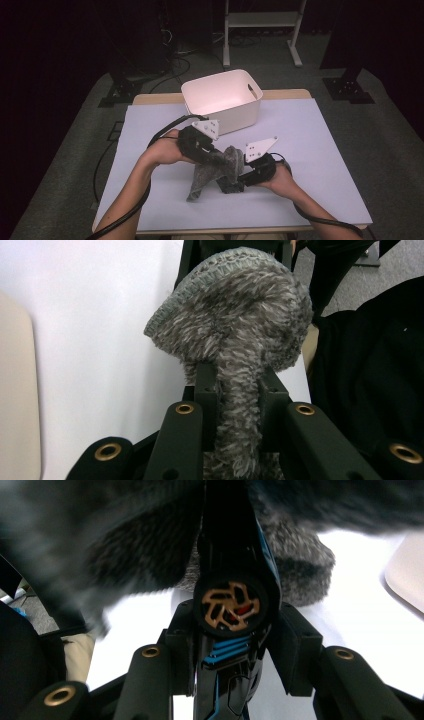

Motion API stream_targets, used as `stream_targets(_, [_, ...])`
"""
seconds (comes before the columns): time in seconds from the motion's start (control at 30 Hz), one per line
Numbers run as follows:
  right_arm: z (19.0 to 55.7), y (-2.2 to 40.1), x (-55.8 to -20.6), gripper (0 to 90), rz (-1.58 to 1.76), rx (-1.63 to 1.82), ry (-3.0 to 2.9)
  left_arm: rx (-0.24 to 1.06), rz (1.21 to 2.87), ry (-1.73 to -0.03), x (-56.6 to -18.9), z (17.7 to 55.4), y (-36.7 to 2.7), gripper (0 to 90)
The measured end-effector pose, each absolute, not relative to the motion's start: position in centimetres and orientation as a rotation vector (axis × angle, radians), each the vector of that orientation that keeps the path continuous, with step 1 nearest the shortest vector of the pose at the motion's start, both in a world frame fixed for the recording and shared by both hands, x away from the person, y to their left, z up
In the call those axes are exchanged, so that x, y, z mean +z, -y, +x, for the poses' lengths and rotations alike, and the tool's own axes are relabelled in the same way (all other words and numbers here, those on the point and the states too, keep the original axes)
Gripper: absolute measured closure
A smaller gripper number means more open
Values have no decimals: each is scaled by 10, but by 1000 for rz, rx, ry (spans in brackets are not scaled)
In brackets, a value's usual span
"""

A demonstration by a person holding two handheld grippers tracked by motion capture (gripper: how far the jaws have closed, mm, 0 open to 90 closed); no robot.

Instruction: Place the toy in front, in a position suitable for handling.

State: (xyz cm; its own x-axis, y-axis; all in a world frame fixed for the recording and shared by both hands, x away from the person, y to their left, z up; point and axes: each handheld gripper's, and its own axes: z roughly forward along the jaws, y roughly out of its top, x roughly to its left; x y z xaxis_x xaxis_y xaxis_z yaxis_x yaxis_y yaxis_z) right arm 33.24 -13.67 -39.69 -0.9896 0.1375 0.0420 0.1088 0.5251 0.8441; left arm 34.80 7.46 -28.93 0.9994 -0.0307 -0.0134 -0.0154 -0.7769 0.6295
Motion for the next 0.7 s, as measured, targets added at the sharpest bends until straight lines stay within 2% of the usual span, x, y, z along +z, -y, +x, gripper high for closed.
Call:
stream_targets(0.3, [333,142,-399,567,235,1532,-2712,-55,2417,37,-295,354,-61,766])
stream_targets(0.7, [335,166,-398,569,312,1538,-2700,-74,2412,-9,-308,358,-69,765])
